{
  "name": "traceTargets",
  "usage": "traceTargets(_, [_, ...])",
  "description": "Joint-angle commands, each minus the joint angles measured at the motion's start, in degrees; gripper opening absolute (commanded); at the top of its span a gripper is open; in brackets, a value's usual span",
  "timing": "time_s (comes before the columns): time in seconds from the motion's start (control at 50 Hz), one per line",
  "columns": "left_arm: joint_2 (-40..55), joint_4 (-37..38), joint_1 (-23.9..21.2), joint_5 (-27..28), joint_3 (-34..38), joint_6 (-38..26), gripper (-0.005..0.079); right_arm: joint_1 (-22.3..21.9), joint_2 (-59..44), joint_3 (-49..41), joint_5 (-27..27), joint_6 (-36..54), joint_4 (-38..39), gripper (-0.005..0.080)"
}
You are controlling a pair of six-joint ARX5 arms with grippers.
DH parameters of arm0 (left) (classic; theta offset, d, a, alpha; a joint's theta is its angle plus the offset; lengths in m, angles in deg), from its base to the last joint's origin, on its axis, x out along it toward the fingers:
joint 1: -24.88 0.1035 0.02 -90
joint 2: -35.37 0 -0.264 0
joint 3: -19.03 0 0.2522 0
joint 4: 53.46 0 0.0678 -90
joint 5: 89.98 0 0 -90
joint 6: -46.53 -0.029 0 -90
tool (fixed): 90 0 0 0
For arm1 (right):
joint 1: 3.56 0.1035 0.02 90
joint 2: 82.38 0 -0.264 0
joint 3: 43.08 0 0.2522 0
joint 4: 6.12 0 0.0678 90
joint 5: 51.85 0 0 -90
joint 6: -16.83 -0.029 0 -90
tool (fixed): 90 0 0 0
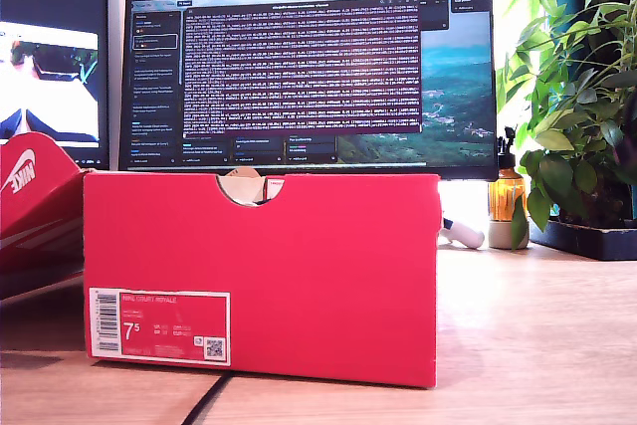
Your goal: Pack the blue shoes by picking the first shoe and placing it inside the red shoebox, left side, then picking and rotating the second shoe and placing it in the shoebox
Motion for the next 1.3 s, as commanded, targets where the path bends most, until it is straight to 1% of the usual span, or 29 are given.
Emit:
traceTargets(0.0, [-1.4, 0.2, 0.2, -0.1, 3.4, 0.0, -0.0014, 0.2, 2.4, -1.9, 0.3, -0.2, 1.0, -0.0008])
traceTargets(0.16, [-7.7, 2.4, 0.2, -0.4, 5.8, 0.0, -0.0014, 0.2, 7.9, -4.6, 0.9, -0.2, 0.8, -0.0008])
traceTargets(0.42, [-16.1, 7.9, 0.2, -1.2, 7.6, 0.0, -0.0014, 0.2, 15.8, -5.8, 1.1, 1.2, -2.9, -0.0008])
traceTargets(0.54, [-19.0, 9.1, 0.5, -1.4, 8.3, 0.0, -0.0014, 0.2, 18.6, -7.7, 1.1, 1.3, -2.5, -0.0008])
traceTargets(0.68, [-22.3, 9.5, 1.4, -1.4, 11.2, 0.4, -0.0014, 0.2, 22.0, -11.0, 1.1, 1.3, -1.6, -0.0008])
traceTargets(0.72, [-23.5, 11.5, 1.6, -1.4, 11.3, 0.5, -0.0014, 0.2, 23.2, -11.5, 1.1, 1.3, -1.6, -0.0008])
traceTargets(0.82, [-26.4, 13.7, 1.7, -1.4, 11.3, 0.4, -0.0014, 0.2, 26.4, -12.8, 0.9, 1.3, -1.8, -0.0008])
traceTargets(0.9, [-29.3, 15.8, 1.7, -1.4, 11.3, 0.4, -0.0014, 0.2, 28.4, -12.8, 0.2, 1.3, -4.3, -0.0008])
traceTargets(1.02, [-33.9, 19.9, 1.7, -1.7, 11.3, 0.4, -0.0014, 0.2, 31.5, -12.8, -0.5, 2.7, -5.5, -0.0008])
traceTargets(1.28, [-34.0, 19.5, 1.9, -2.3, 11.3, 0.6, -0.0014, 0.2, 39.2, -12.8, -0.6, 2.9, -6.4, -0.0008])
